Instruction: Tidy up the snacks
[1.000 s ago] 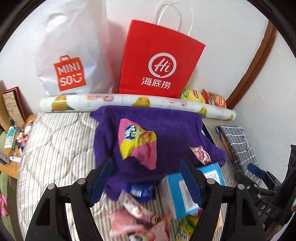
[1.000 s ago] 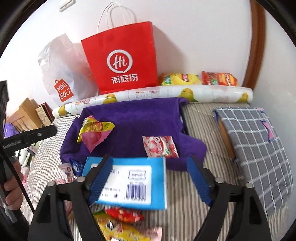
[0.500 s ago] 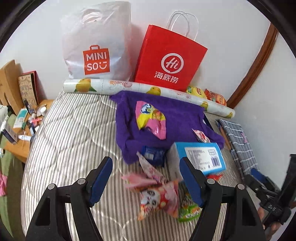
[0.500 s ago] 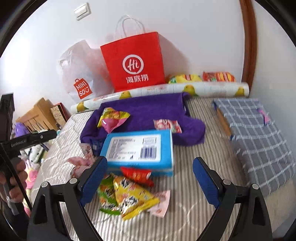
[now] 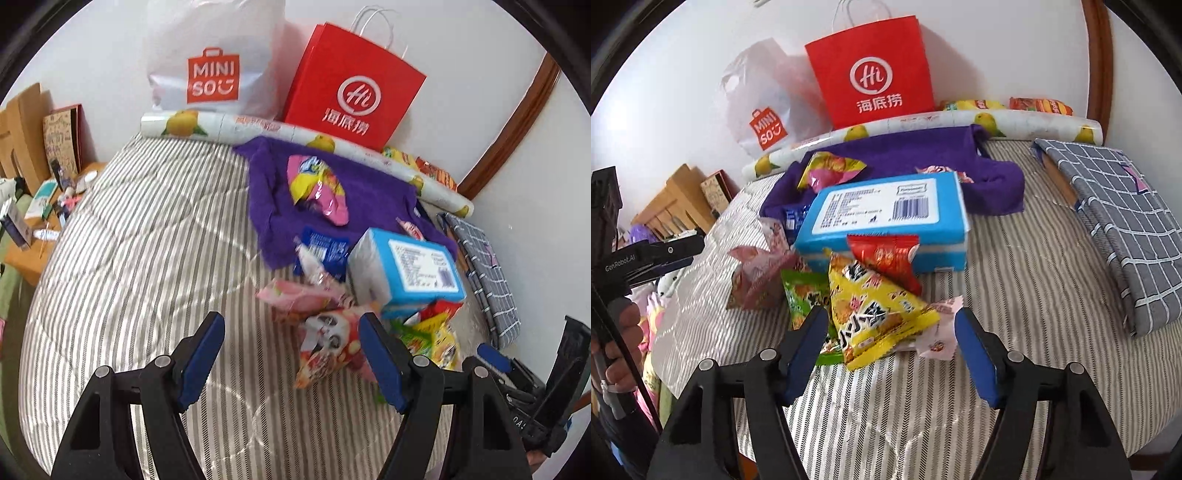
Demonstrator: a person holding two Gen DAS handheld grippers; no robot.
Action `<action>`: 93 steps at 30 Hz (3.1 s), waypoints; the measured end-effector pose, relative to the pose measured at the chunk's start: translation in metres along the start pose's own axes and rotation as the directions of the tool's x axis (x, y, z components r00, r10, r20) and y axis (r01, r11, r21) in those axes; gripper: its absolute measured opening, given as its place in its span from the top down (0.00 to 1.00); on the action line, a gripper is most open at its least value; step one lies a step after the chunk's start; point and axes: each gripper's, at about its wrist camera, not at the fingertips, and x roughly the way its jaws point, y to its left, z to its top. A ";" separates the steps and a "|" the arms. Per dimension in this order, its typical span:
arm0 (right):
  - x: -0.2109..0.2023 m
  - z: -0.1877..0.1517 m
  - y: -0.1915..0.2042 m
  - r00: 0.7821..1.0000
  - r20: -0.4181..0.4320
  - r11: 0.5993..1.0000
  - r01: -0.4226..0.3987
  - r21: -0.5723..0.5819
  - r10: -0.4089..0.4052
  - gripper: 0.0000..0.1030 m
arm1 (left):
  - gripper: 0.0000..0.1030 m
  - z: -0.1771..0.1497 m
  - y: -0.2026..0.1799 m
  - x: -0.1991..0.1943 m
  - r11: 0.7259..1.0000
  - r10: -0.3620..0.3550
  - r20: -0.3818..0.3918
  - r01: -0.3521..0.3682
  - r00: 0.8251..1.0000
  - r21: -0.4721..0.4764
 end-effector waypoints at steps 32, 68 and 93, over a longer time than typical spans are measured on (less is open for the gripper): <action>0.002 -0.009 0.031 0.999 0.047 0.990 0.022 -0.140 -0.016 0.51 | 0.28 -0.011 -0.012 0.018 0.990 -0.134 -0.028 0.134 0.991 0.031; -0.004 -0.038 -0.022 0.999 0.038 0.997 0.026 -0.072 -0.024 0.51 | 0.37 -0.023 -0.055 0.040 0.990 -0.094 -0.070 0.101 0.993 0.095; -0.072 0.009 -0.009 0.986 0.153 0.993 0.082 -0.079 -0.070 0.51 | 0.37 0.012 -0.089 -0.033 0.978 -0.160 0.060 0.150 0.985 0.148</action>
